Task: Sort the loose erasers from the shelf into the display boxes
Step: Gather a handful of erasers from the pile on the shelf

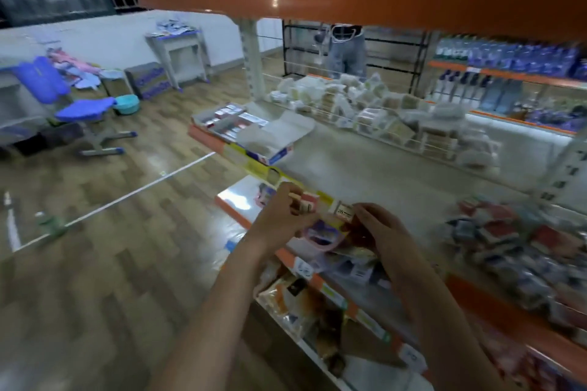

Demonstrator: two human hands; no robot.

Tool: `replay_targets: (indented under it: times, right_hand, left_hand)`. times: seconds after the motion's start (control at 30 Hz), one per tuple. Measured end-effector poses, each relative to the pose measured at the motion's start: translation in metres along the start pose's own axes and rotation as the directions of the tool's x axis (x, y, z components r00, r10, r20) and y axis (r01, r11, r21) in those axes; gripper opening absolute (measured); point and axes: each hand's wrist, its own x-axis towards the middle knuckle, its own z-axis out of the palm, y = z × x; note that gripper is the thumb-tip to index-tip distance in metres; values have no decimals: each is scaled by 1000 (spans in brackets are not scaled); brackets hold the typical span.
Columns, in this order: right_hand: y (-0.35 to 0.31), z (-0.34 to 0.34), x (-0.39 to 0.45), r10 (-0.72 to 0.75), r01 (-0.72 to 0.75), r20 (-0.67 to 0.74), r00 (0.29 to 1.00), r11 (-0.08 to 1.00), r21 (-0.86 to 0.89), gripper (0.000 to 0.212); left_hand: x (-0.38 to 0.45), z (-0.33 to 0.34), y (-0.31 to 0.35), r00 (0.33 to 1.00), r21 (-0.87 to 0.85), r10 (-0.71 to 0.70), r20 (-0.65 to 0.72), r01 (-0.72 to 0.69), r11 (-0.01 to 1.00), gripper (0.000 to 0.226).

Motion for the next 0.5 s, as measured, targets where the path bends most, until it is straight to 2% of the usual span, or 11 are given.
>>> replay_targets:
  times: [0.2,0.33,0.5]
  right_hand:
    - [6,77,22,16,-12,103,995,999,-36,18]
    - [9,109,43,45,-19,210,977,992,-127,19]
    - [15,139,81,70,-46,271,960,994,-96,18]
  left_hand:
    - [-4,-82,-17,990,351,138,5,-131,927,30]
    - [4,-118,-30,988,385,150,-43,-122,915,27]
    - [31,-151,-48,976,401,206,-76,-159,902,26]
